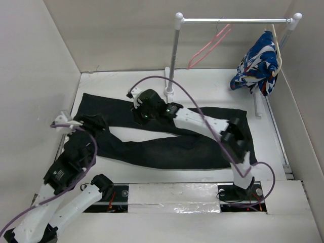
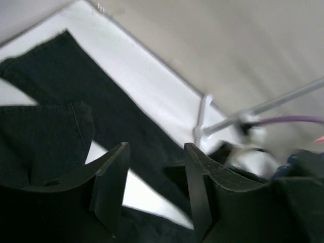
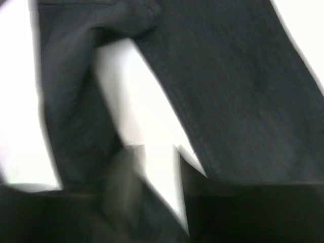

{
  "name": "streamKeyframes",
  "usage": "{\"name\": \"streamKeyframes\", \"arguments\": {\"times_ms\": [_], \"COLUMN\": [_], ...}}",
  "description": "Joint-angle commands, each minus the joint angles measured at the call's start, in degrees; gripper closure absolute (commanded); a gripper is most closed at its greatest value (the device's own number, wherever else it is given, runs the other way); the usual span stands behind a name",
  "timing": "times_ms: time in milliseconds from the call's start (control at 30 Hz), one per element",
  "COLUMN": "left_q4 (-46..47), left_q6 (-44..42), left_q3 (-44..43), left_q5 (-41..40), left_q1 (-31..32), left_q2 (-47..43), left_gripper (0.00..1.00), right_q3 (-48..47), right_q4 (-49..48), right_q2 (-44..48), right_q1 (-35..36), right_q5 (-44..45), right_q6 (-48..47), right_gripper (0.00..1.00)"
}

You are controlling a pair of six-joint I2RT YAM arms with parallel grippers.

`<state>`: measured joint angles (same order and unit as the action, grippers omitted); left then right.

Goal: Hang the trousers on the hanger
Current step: Flatten out the trousers at the center of the board.

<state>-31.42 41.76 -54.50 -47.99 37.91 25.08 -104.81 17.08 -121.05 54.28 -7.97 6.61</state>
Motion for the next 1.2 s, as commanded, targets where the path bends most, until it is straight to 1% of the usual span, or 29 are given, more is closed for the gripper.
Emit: {"name": "streamKeyframes", "arguments": {"times_ms": [0, 33, 67, 100, 133, 167, 200, 233, 267, 300, 333, 400, 433, 467, 500, 600, 633, 700, 767, 867, 900, 967, 1067, 1100, 1133, 1167], "left_q4": [0.29, 0.83, 1.09, 1.71, 1.54, 1.28, 1.45, 1.80, 2.50, 5.64, 7.49, 7.69, 7.95, 8.56, 9.96, 10.33, 10.24, 12.16, 12.00, 10.86, 10.68, 10.85, 11.47, 11.03, 10.07, 8.76], "left_q6": [5.78, 8.14, 9.73, 10.79, 12.02, 15.08, 15.80, 16.07, 15.20, 12.93, 10.04, 7.20, 6.50, 5.89, 4.57, 2.98, 2.37, 1.14, 0.61, -0.45, -1.58, -1.85, -2.55, -2.73, -2.30, -1.69], "left_q3": [4.65, 5.97, 8.42, 9.66, 10.81, 12.47, 13.18, 13.80, 14.76, 15.03, 15.21, 13.29, 12.41, 11.88, 11.09, 8.20, 7.31, 5.82, 4.15, 0.11, -1.73, -2.63, -3.07, -3.50, -4.03, -4.64], "left_q5": [3.40, 4.12, 4.48, 4.74, 4.66, 4.66, 5.18, 5.62, 6.23, 9.02, 11.40, 16.75, 17.83, 18.10, 17.15, 15.21, 15.38, 15.47, 14.68, 13.36, 13.97, 14.59, 14.24, 14.67, 14.24, 13.19], "left_q1": [0.32, 0.32, 0.32, 0.32, 0.32, -0.20, -0.90, -1.52, -2.39, -3.71, -7.72, -12.84, -17.04, -18.39, -19.79, -25.50, -27.08, -30.16, -31.49, -31.49, -31.49, -31.49, -32.02, -32.63, -32.64, -33.51], "left_q2": [4.45, 5.32, 5.68, 6.03, 7.16, 7.78, 8.40, 10.15, 11.56, 13.05, 17.94, 24.37, 29.62, 31.59, 33.00, 37.49, 39.59, 41.79, 47.06, 55.41, 58.82, 61.22, 63.25, 63.51, 63.43, 63.08], "left_gripper": [0.57, 0.58, 0.60, 0.65, 0.67, 0.70, 0.77, 0.81, 0.86, 0.92, 0.91, 0.87, 0.81, 0.72, 0.54, 0.33, 0.31, 0.27, 0.27, 0.27, 0.30, 0.33, 0.48, 0.69, 0.87, 1.00], "right_q3": [11.88, 15.74, 19.70, 27.31, 30.51, 33.42, 38.58, 41.16, 43.36, 45.29, 48.36, 50.66, 52.85, 53.92, 54.71, 55.94, 56.38, 57.26, 57.18, 57.00, 56.57, 56.21, 56.12, 56.21, 56.12, 56.21], "right_q4": [-9.95, -12.49, -13.99, -15.66, -17.68, -18.57, -19.18, -21.37, -22.26, -22.96, -23.67, -23.76, -24.37, -24.81, -25.16, -24.29, -25.51, -26.75, -26.57, -26.31, -25.70, -25.08, -24.90, -24.99, -25.08, -25.08], "right_q2": [16.87, 19.69, 25.02, 27.51, 29.89, 34.09, 36.39, 38.42, 40.18, 42.98, 43.96, 45.64, 46.95, 47.40, 47.75, 48.89, 49.16, 49.60, 49.69, 49.51, 49.34, 49.42, 49.95, 50.04, 49.95, 49.86], "right_q1": [3.28, 3.90, 3.90, 4.51, 5.04, 5.04, 5.04, 5.04, 5.04, 4.35, 2.51, 0.48, -0.40, -1.97, -2.94, -6.90, -7.43, -7.96, -7.96, -7.96, -7.96, -7.44, -6.82, -6.82, -6.82, -6.82], "right_q5": [4.80, 4.98, 5.15, 5.59, 7.25, 7.96, 9.97, 12.08, 12.79, 13.50, 13.33, 11.93, 10.96, 11.04, 11.22, 8.59, 6.23, 4.98, 4.71, 4.54, 4.28, 3.92, 4.28, 4.36, 4.45, 4.45], "right_q6": [-2.92, -2.92, -2.92, -3.01, -2.75, -2.66, -2.48, -2.65, -2.83, -2.92, -2.83, -1.87, -2.04, -2.13, -2.22, -0.64, -0.37, -0.20, -0.28, -0.37, -0.37, -0.46, -0.81, -0.81, -0.72, -0.72], "right_gripper": [0.90, 1.00, 1.00, 1.00, 1.00, 1.00, 1.00, 1.00, 1.00, 1.00, 1.00, 1.00, 0.98, 0.97, 0.96, 0.95, 0.94, 0.92, 0.91, 0.90, 0.89, 0.89, 0.88, 0.88, 0.88, 0.88]}}
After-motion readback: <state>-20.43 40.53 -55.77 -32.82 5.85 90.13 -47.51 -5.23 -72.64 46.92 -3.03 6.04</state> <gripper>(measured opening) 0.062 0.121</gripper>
